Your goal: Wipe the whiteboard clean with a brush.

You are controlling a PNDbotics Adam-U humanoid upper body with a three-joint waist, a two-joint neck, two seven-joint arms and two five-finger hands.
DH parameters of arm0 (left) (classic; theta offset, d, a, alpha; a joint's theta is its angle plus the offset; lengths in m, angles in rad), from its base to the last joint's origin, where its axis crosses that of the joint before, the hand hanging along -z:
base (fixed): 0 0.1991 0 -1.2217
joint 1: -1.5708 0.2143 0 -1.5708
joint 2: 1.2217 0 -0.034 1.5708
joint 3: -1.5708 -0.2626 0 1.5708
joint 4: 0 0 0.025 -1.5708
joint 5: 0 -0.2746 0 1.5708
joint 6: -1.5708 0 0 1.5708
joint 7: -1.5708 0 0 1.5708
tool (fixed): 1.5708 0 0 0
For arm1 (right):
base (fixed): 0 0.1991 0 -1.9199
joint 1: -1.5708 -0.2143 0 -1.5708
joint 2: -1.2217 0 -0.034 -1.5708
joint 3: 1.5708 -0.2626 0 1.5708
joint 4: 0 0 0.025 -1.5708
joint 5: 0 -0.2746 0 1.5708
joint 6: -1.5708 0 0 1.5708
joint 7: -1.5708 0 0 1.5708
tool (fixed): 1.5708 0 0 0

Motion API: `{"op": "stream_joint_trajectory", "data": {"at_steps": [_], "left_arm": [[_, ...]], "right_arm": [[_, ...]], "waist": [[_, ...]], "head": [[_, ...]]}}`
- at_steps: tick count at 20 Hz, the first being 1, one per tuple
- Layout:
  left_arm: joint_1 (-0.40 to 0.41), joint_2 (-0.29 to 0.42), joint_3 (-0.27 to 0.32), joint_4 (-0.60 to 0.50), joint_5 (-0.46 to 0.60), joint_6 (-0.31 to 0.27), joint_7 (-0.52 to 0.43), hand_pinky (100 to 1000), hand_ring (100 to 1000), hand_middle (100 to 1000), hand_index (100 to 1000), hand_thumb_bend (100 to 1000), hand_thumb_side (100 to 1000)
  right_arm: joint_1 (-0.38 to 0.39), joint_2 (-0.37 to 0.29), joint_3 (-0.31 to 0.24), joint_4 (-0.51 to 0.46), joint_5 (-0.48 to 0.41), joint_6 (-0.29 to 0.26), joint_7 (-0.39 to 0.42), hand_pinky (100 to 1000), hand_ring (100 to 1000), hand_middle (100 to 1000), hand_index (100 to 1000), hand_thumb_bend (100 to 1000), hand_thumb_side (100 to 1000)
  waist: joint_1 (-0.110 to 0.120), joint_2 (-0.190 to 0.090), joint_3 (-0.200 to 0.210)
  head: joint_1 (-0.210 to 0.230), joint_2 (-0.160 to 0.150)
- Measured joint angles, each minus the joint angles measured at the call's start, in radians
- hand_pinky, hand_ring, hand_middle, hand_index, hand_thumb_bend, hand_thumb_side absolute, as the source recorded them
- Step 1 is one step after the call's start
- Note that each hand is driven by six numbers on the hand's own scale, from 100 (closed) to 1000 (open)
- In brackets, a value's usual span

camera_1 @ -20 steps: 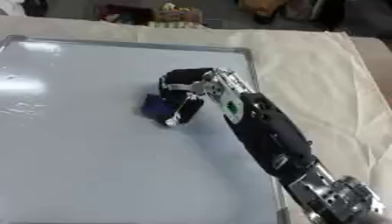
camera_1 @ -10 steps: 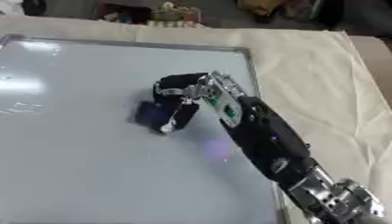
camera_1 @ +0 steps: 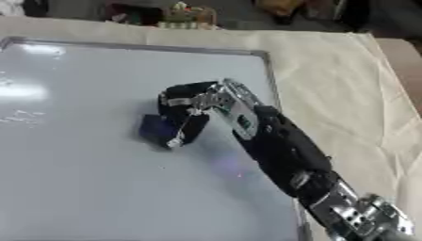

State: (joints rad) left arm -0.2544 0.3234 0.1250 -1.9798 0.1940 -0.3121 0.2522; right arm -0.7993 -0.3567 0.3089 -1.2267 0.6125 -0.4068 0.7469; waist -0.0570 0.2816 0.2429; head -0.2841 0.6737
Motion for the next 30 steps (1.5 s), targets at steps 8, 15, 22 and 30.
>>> {"op": "stream_joint_trajectory", "data": {"at_steps": [8,15,22,30], "left_arm": [[0.000,0.000,0.000,0.000,0.000,-0.001,0.001,329,392,453,487,100,856],[0.000,0.000,0.000,0.000,-0.004,-0.006,0.004,327,390,453,486,100,856],[0.000,-0.008,0.000,0.000,-0.009,-0.011,0.006,327,390,453,486,100,855],[0.000,-0.008,0.000,0.000,-0.009,-0.011,0.006,327,389,453,486,100,856]], "right_arm": [[-0.004,0.000,-0.037,0.027,0.045,-0.006,-0.006,348,314,100,204,100,222],[-0.021,0.000,-0.074,0.068,0.091,-0.029,-0.029,346,315,100,203,100,227],[-0.042,-0.004,-0.112,0.109,0.136,-0.054,-0.054,344,324,100,202,100,248],[-0.071,-0.014,-0.147,0.187,0.160,-0.074,-0.116,344,333,100,202,100,251]], "waist": [[0.000,0.003,0.004],[0.005,0.010,0.006],[0.007,0.015,0.008],[0.007,0.014,0.009]], "head": [[0.000,-0.002],[0.000,-0.002],[0.000,-0.002],[-0.001,-0.003]]}}
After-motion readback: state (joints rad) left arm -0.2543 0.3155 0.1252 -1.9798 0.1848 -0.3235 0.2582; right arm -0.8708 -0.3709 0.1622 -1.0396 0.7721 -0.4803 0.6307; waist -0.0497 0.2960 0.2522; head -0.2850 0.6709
